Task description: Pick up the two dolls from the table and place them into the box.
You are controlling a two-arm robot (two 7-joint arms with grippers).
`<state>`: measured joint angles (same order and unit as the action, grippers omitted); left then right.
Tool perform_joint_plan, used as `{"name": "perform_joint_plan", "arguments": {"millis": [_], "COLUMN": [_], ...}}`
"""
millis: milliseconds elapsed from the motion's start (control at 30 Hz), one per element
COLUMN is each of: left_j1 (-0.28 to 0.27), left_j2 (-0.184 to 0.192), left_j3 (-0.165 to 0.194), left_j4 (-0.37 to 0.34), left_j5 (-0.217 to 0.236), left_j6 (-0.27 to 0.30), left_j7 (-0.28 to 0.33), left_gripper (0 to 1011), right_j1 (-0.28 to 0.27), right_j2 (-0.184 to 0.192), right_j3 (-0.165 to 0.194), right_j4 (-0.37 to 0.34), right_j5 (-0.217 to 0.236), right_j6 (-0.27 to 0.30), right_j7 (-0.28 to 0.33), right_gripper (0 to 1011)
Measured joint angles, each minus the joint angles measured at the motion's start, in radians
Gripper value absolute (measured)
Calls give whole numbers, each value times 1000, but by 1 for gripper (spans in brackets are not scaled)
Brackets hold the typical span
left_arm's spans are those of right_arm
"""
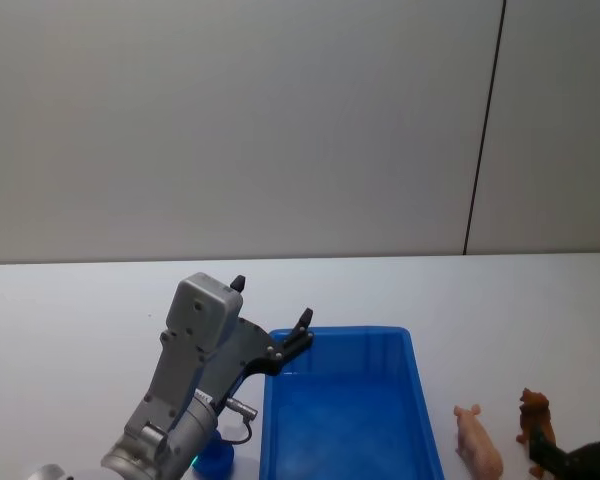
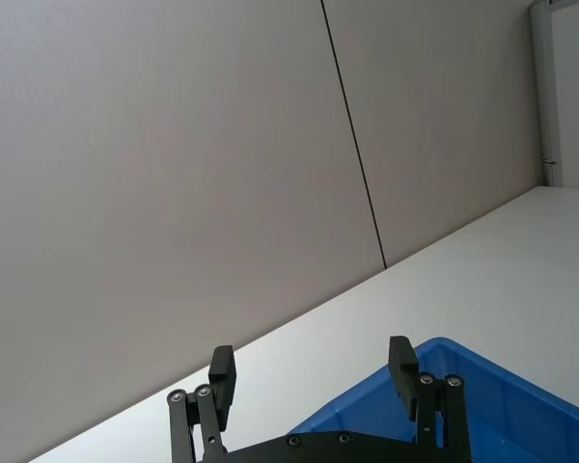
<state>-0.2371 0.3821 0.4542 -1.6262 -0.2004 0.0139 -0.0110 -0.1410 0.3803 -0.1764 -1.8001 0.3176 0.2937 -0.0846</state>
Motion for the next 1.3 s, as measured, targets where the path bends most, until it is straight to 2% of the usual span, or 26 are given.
{"name": "perform_joint_plan", "arguments": {"millis": [100, 300, 367, 500, 667, 733, 767, 900, 933, 1300], "left_j1": [0, 0, 0, 0, 0, 0, 0, 0, 0, 0], "left_j2": [0, 0, 0, 0, 0, 0, 0, 0, 0, 0], "left_j3": [0, 0, 0, 0, 0, 0, 0, 0, 0, 0], "left_j4": [0, 0, 0, 0, 0, 0, 0, 0, 0, 0], "left_j5": [0, 0, 0, 0, 0, 0, 0, 0, 0, 0], "left_j6": [0, 0, 0, 0, 0, 0, 0, 0, 0, 0], "left_j7": [0, 0, 0, 0, 0, 0, 0, 0, 0, 0], "left_gripper": [1002, 1002, 1002, 1002, 1002, 1002, 1002, 1001, 1001, 1002], "right_j1": [-2, -1, 0, 4, 8, 10, 12, 15, 17, 22], "right_j2": [-1, -9, -12, -19, -26, -29, -31, -36, -38, -44], "right_j3": [0, 0, -1, -3, -5, -5, -6, -8, -8, -8], "right_j4": [10, 39, 48, 66, 81, 86, 90, 99, 102, 96], "right_j5": [3, 7, 8, 8, 8, 7, 5, 0, -2, -17], "right_j6": [0, -3, -4, -7, -9, -10, -12, -15, -17, -41], "right_j7": [6, 22, 27, 35, 41, 43, 45, 49, 51, 61], "right_gripper": [1001, 880, 785, 712, 535, 501, 433, 357, 297, 278]}}
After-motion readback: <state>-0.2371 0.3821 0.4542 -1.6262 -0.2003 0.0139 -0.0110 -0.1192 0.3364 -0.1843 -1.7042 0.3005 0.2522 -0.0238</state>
